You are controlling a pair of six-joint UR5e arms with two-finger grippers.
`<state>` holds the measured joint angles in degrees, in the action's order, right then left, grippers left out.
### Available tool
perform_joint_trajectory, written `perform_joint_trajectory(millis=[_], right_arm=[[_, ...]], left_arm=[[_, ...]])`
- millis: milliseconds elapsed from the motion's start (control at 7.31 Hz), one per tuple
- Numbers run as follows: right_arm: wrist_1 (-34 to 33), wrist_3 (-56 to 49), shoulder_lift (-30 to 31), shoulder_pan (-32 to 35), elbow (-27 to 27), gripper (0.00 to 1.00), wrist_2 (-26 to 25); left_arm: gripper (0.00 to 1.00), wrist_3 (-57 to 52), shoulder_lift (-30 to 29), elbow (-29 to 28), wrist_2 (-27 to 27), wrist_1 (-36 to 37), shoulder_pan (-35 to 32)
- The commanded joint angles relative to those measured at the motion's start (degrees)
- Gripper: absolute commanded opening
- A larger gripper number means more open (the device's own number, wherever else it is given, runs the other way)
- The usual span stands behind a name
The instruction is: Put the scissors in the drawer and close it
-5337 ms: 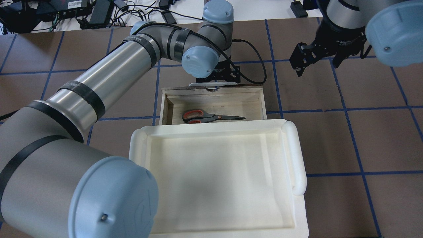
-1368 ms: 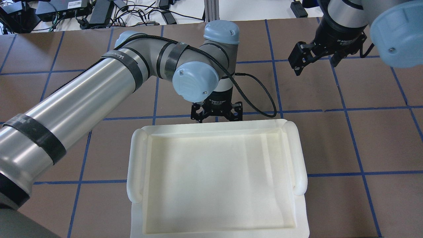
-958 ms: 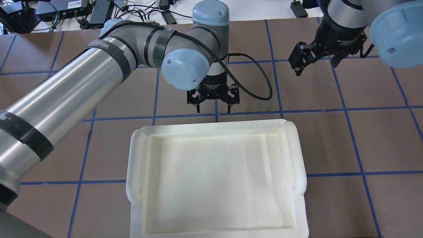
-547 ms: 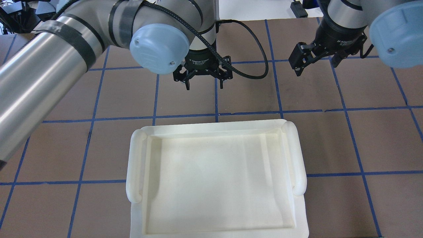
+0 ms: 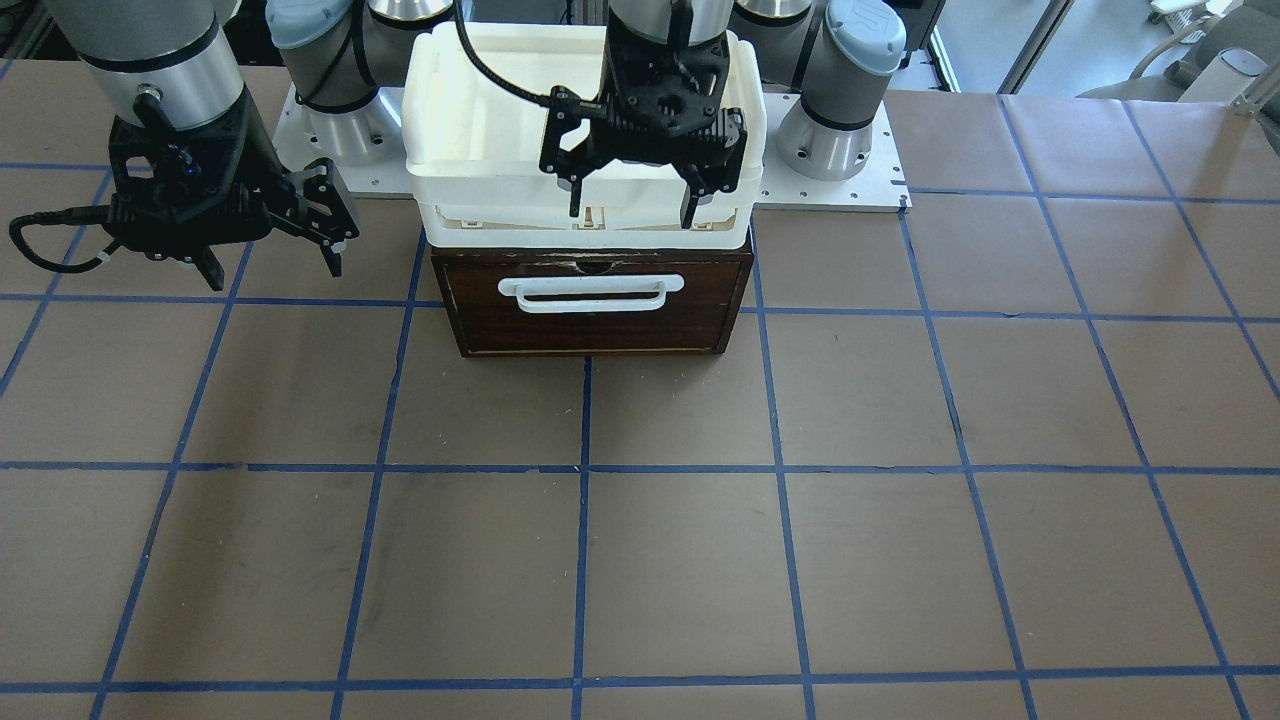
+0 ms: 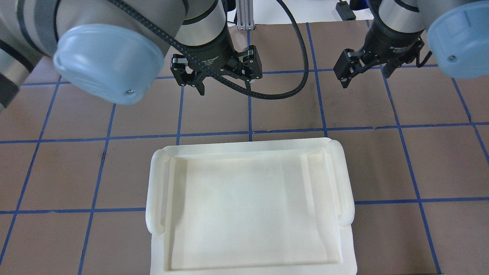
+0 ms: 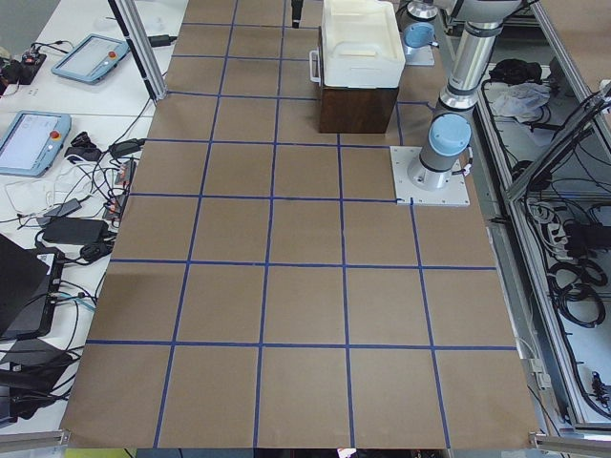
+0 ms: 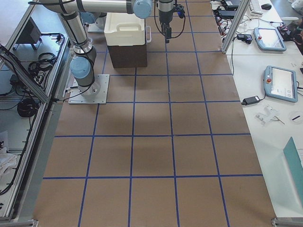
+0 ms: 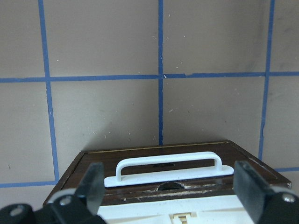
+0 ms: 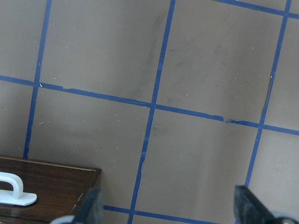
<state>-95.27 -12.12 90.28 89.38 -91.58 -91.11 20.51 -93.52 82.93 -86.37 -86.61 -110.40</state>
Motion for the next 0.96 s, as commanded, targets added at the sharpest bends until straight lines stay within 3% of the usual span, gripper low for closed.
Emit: perform_joint_trajectory(millis=[0,411,821], right_arm=[[0.0,0.08,-0.1,0.0,0.0,1.0,-0.03],[0.0,-0.01,-0.01,0.0,0.0,1.0,-0.03],[0.0,-0.62,-0.01,0.0,0.0,1.0,-0.12]], left_arm=[[1.0,-1.86,5.95,6.08,-0.11,-0.05,4.28],[1.0,-13.19,9.66,7.51,1.82,-0.57,17.63],[1.0,-15.86,7.21,7.0,1.56,-3.13,19.87]])
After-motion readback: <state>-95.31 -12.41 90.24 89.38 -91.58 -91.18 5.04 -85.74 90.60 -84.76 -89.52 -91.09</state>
